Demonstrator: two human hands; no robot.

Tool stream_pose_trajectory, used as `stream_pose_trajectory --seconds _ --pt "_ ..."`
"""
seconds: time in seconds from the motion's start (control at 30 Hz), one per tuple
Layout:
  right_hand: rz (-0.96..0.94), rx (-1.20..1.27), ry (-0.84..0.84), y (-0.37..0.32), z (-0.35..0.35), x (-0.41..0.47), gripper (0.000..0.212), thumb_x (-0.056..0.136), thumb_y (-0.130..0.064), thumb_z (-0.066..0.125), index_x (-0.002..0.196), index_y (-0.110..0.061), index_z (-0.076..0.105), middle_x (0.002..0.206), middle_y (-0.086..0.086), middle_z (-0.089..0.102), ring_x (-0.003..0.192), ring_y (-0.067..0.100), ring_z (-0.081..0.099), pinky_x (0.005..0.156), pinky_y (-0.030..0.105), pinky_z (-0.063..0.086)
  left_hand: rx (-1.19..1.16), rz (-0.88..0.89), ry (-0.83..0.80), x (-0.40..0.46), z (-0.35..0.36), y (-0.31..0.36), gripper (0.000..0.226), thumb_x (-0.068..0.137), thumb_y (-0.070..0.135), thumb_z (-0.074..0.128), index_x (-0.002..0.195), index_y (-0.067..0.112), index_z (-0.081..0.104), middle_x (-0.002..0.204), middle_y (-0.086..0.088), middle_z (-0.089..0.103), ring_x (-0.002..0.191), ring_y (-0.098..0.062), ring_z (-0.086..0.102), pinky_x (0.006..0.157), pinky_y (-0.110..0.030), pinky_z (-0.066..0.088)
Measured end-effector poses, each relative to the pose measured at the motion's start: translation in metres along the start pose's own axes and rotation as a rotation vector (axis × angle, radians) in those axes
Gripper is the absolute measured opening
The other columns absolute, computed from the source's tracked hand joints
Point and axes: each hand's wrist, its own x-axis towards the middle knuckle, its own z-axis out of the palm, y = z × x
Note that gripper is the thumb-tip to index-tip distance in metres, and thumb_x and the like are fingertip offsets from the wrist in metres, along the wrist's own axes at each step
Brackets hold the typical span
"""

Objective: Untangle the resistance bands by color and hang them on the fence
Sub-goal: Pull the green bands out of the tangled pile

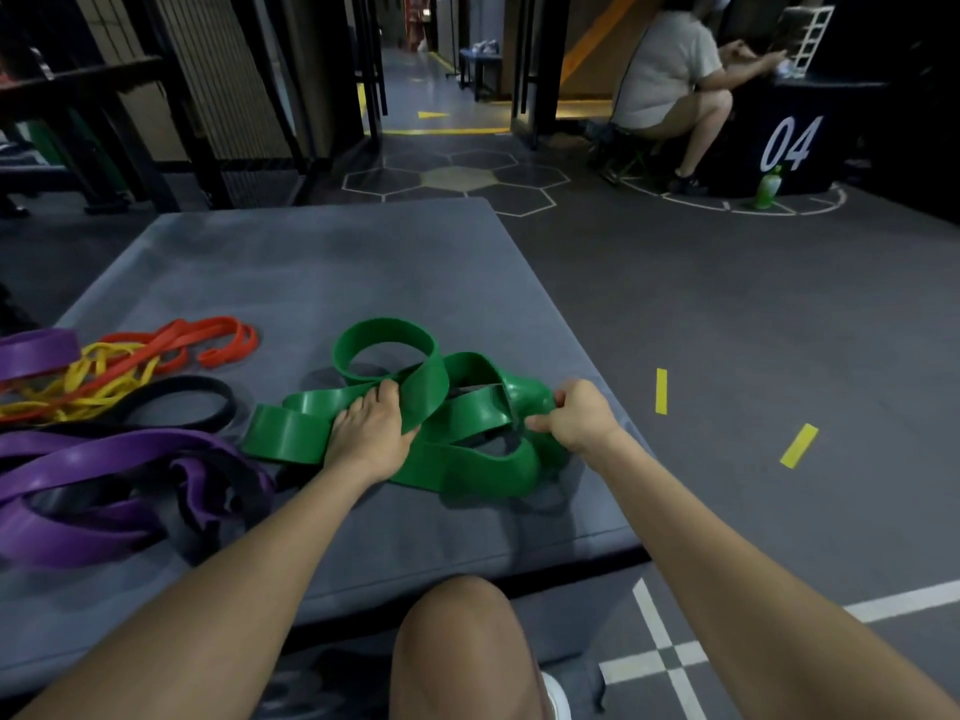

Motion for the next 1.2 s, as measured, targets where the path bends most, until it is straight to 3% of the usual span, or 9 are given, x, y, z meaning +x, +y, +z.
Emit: stream_pose_trajectory --seconds 0.07,0.13,0.27,0.4,0.63,0.77,0.87,1.0,1.2 --pt "-0.052 -0.123 0.207 0.005 -0.009 0.003 0.015 0.079 0.001 0.058 0.091 -0.004 0.049 0.094 0.013 0.053 0.086 0.032 0.052 0.07 0.035 0.039 -0.009 -0.009 -0.008 0.002 0.0 -0.001 0.053 0.093 0.036 0.049 0.132 0.005 0.031 0.136 -0.015 0.045 0.127 -0.031 0.041 0.101 -0.041 0.033" --pt "-0.075 -0.209 0.283 0.011 -0.013 0.003 0.022 0.082 0.005 0.047 0.102 -0.003 0.046 0.109 0.017 0.05 0.09 0.037 0.052 0.07 0.035 0.035 -0.023 -0.011 -0.014 0.003 0.0 -0.001 0.049 0.092 0.036 0.05 0.128 0.007 0.033 0.134 -0.014 0.047 0.126 -0.031 0.043 0.1 -0.04 0.034" --pt "-0.103 -0.284 0.257 0.016 -0.009 -0.002 0.018 0.084 0.003 0.044 0.099 -0.007 0.04 0.108 0.015 0.047 0.079 0.035 0.046 0.065 0.036 0.035 -0.119 -0.033 -0.043 0.005 -0.006 -0.003 0.041 0.092 0.037 0.052 0.117 0.008 0.036 0.126 -0.015 0.053 0.117 -0.032 0.05 0.093 -0.039 0.039" --pt "-0.136 -0.393 0.227 0.019 -0.019 -0.001 0.017 0.093 -0.016 0.048 0.104 -0.006 0.039 0.11 0.016 0.05 0.092 0.039 0.054 0.066 0.036 0.036 -0.467 -0.063 -0.017 0.007 -0.032 -0.005 0.039 0.088 0.028 0.061 0.115 0.008 0.039 0.117 -0.015 0.056 0.102 -0.029 0.055 0.082 -0.035 0.044" --pt "-0.207 -0.428 0.347 -0.003 -0.025 -0.002 0.006 0.088 -0.004 0.043 0.091 -0.008 0.039 0.109 0.018 0.046 0.087 0.043 0.054 0.065 0.039 0.036 -0.806 0.04 0.261 0.028 -0.126 0.001 0.028 0.087 0.023 0.063 0.102 0.014 0.041 0.1 -0.007 0.056 0.094 -0.024 0.056 0.081 -0.034 0.044" --pt "-0.208 -0.335 0.369 -0.015 -0.024 -0.005 0.009 0.088 -0.003 0.041 0.096 -0.007 0.039 0.109 0.017 0.044 0.083 0.043 0.053 0.064 0.039 0.036 -0.947 0.013 0.481 0.034 -0.189 -0.012 0.024 0.092 0.018 0.056 0.101 0.012 0.036 0.085 0.003 0.049 0.093 -0.014 0.045 0.065 -0.011 0.039" --pt "-0.211 -0.47 0.307 -0.022 -0.024 -0.003 0.029 0.086 0.0 0.04 0.11 -0.012 0.052 0.111 0.012 0.044 0.086 0.041 0.055 0.066 0.036 0.037 -0.962 -0.012 0.517 0.041 -0.213 -0.023 0.019 0.092 0.021 0.056 0.097 0.014 0.039 0.088 0.002 0.049 0.095 -0.015 0.048 0.077 -0.019 0.037" --pt "-0.19 -0.326 0.451 -0.028 -0.021 -0.005 0.031 0.085 0.001 0.039 0.092 -0.011 0.067 0.103 0.01 0.041 0.075 0.039 0.054 0.065 0.035 0.039 -1.092 -0.007 0.514 0.042 -0.22 -0.025 0.018 0.092 0.022 0.056 0.083 0.022 0.041 0.083 0.009 0.048 0.096 -0.015 0.049 0.082 -0.027 0.038" --pt "-0.234 -0.573 0.182 -0.035 -0.021 -0.003 0.033 0.095 -0.021 0.039 0.12 -0.021 0.061 0.121 0.01 0.044 0.112 0.035 0.042 0.091 0.039 0.044 -1.19 -0.022 0.481 0.043 -0.23 -0.022 0.013 0.093 0.022 0.055 0.089 0.02 0.043 0.084 0.008 0.048 0.095 -0.016 0.047 0.08 -0.029 0.037"
